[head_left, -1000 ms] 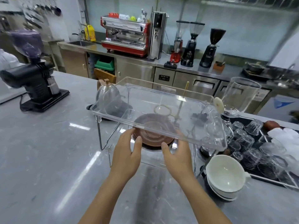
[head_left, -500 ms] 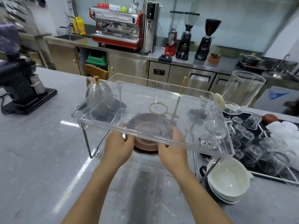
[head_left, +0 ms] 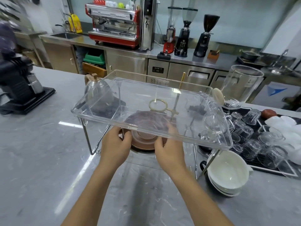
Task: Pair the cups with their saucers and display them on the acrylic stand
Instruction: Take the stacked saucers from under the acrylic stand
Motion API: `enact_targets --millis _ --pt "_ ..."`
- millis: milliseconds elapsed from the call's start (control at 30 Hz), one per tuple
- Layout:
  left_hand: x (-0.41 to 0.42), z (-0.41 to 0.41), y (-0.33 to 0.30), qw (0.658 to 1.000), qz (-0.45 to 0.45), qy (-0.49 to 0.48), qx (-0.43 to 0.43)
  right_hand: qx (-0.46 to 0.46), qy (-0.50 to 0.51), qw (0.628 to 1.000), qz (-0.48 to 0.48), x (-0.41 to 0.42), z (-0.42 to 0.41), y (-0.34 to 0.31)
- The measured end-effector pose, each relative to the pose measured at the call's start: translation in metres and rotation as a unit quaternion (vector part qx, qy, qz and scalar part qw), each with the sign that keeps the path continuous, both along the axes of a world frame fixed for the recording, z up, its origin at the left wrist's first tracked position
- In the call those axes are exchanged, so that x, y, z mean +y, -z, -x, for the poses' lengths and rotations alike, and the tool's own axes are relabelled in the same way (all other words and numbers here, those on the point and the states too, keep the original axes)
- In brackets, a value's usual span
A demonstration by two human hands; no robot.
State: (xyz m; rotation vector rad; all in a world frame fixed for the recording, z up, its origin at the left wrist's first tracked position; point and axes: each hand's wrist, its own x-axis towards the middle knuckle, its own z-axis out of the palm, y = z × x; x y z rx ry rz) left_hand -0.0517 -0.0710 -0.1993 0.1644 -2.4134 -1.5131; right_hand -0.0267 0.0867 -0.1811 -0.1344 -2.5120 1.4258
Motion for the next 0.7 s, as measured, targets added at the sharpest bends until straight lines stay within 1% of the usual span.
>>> enact_targets --millis 133,233,333,500,700 --pt "-0.001 -0.014 -0.008 0.999 -0.023 -0.002 0.024 0.022 -0.003 1.000 -0.001 -0.001 -0.012 -0.008" --pt "-0.002 -0.027 -0.017 0.999 -0.023 0.003 0.045 0.033 -0.002 0.999 -0.014 -0.001 -0.023 -0.012" --pt "-0.003 -0.044 -0.026 0.998 -0.030 0.011 0.055 0.021 -0.001 1.000 -0.023 -0.001 -0.036 -0.016" --pt "-0.007 -0.070 -0.035 0.997 -0.047 0.003 0.063 0.027 -0.007 0.999 -0.043 -0.001 -0.061 -0.020" --pt "-0.015 -0.106 -0.032 0.997 -0.049 -0.006 0.059 -0.008 -0.013 0.998 -0.053 -0.006 -0.095 -0.022"
